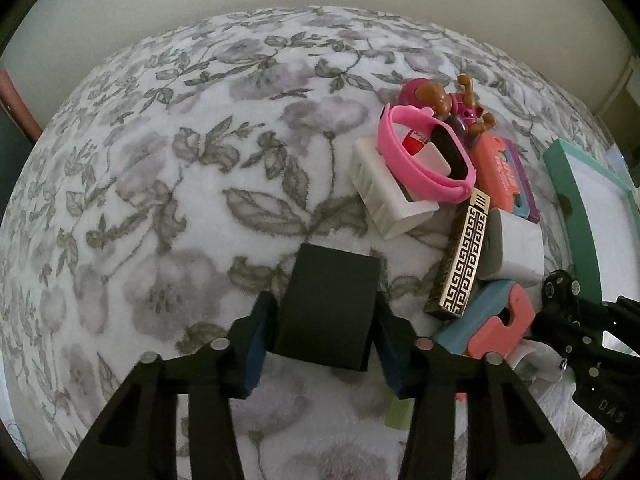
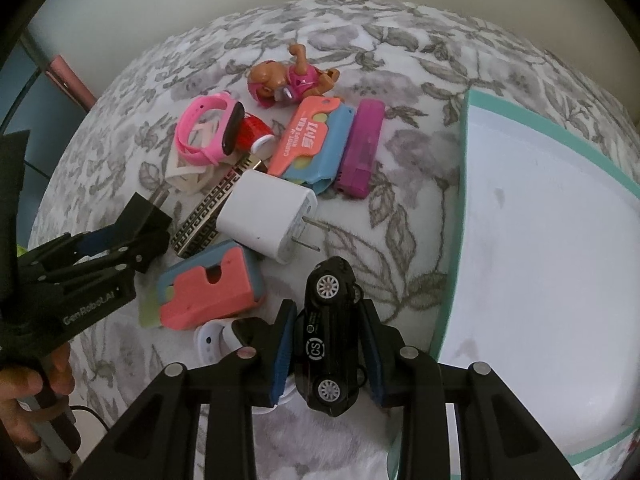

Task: Organize rigid objects
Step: 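Grasp the black charger with the left gripper while right gripper holds the car, then carry car and charger into the white tray and open both grippers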

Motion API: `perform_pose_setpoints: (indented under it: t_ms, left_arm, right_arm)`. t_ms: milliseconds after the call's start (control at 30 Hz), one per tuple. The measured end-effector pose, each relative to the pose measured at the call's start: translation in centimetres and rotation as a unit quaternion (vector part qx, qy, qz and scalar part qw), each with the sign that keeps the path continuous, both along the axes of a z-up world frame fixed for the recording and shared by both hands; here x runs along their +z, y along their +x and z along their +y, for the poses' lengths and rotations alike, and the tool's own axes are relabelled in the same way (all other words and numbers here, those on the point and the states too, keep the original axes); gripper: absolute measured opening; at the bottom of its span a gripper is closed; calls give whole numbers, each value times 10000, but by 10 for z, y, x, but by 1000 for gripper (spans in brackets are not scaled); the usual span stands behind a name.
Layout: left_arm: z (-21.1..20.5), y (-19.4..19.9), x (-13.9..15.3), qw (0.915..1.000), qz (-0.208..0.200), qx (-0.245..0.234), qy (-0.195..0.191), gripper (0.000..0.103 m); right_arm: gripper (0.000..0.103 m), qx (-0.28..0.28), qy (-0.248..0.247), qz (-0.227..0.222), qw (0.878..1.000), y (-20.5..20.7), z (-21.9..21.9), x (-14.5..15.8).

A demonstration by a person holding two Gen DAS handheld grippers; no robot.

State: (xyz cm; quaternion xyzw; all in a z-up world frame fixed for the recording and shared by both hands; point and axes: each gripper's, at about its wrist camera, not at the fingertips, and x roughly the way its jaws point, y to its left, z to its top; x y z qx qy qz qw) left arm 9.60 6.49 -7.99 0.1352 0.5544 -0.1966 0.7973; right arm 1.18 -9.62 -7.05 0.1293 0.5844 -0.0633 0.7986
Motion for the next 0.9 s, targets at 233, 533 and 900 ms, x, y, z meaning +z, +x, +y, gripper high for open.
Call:
perform_pose_setpoints:
  t_ms: [233, 533, 900]
  left_arm:
    - [3, -3, 5, 9999, 132, 74, 55, 45]
    - [7, -11, 28, 9994, 206, 269, -41, 45]
    - [-19, -29, 98, 9994, -303, 126, -137, 45]
  right_arm:
    - [33, -32, 147, -92, 9998, -4, -4, 1]
    - [33, -154, 555, -423, 9974, -20, -17, 19]
    - [33, -466, 788, -1055, 9902, -47, -39, 74]
